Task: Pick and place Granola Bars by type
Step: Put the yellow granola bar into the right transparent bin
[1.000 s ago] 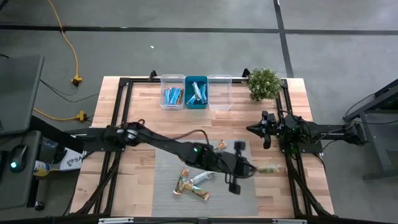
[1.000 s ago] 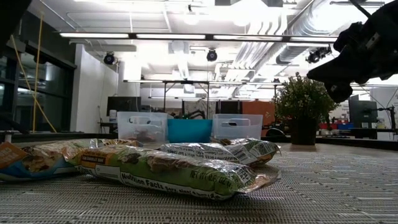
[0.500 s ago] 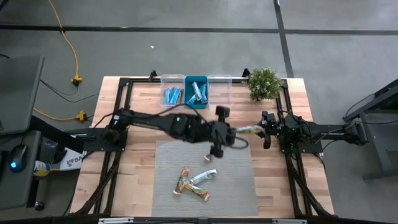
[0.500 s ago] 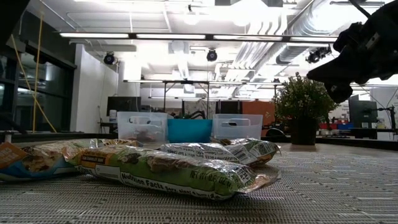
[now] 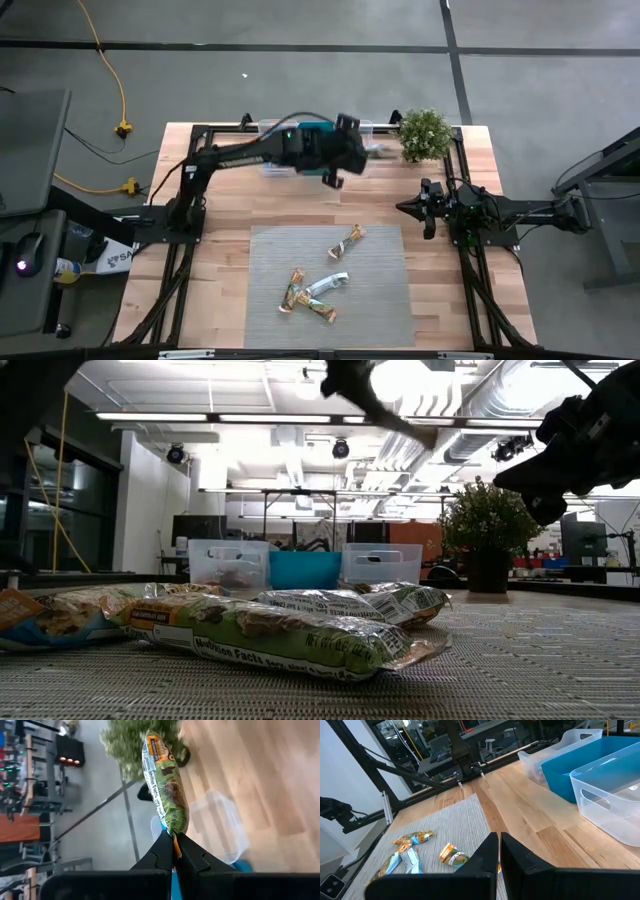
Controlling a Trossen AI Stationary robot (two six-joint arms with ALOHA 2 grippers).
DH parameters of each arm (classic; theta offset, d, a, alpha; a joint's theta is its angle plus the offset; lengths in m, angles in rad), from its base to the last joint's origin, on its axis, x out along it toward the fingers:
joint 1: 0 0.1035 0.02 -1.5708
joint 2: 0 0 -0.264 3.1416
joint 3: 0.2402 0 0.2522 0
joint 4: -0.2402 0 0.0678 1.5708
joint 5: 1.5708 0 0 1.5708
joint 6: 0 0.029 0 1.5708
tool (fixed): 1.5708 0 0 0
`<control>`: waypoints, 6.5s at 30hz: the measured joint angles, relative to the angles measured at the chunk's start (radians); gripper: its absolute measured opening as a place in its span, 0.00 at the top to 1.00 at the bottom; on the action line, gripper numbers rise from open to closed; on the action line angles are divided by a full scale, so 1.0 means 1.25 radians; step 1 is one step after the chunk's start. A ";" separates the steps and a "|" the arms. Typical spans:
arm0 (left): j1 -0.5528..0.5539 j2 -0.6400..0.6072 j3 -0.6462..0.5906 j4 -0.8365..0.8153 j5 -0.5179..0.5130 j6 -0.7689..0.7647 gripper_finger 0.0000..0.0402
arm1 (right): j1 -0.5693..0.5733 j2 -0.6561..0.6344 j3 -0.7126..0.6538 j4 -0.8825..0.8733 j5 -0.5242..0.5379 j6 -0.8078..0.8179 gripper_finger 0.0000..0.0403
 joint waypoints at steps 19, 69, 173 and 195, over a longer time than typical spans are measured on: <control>0.306 0.128 -0.002 0.048 0.442 -0.015 1.00 | 0.000 0.000 0.000 0.000 0.000 0.000 1.00; 0.329 0.254 -0.001 0.056 0.449 -0.191 0.74 | 0.000 0.000 0.000 0.000 0.000 0.000 1.00; -0.230 0.379 0.000 -0.138 0.179 -1.163 0.29 | 0.000 0.005 0.000 0.000 0.000 0.000 1.00; -0.230 0.379 -0.001 -0.129 0.184 -1.168 0.33 | 0.000 0.005 0.000 0.000 0.000 0.000 1.00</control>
